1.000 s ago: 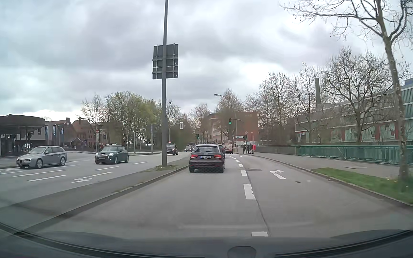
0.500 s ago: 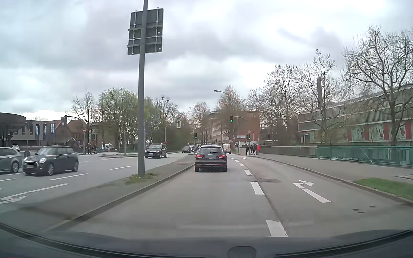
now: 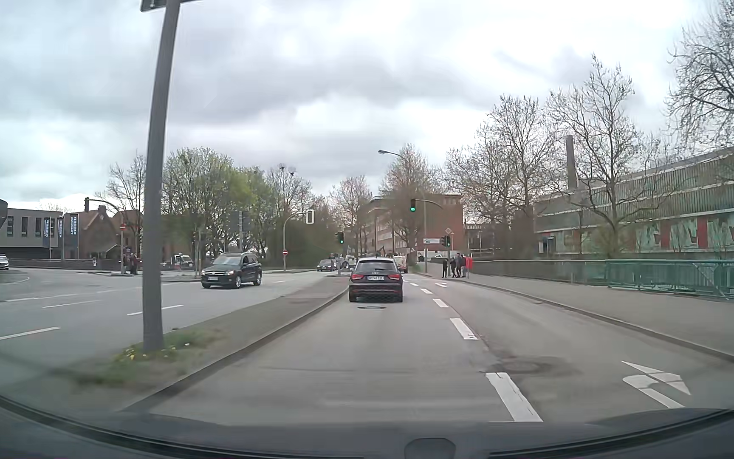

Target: Follow the waypoints while adhering to traffic rules and regulations

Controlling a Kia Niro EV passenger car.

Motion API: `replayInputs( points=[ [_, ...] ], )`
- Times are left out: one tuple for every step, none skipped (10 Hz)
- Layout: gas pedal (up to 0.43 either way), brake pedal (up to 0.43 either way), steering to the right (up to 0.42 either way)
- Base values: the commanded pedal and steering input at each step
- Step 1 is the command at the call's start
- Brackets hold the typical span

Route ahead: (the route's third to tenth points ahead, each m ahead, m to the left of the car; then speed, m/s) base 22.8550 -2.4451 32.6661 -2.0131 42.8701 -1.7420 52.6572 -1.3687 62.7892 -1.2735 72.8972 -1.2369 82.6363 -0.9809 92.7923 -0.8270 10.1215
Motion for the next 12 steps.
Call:
replayInputs(
  points=[
    [0.138,0.0,-0.001],
    [0.138,0.0,-0.002],
    [0.138,0.0,-0.004],
    [0.138,0.0,-0.005],
    [0.138,0.006,-0.006],
    [0.13,0.0,-0.008],
    [0.13,0.0,-0.011],
    [0.13,0.0,-0.012],
    [0.13,0.0,-0.013],
    [0.13,0.006,-0.013],
    [0.138,0.0,-0.013],
    [0.138,0.0,-0.01]
  ],
)
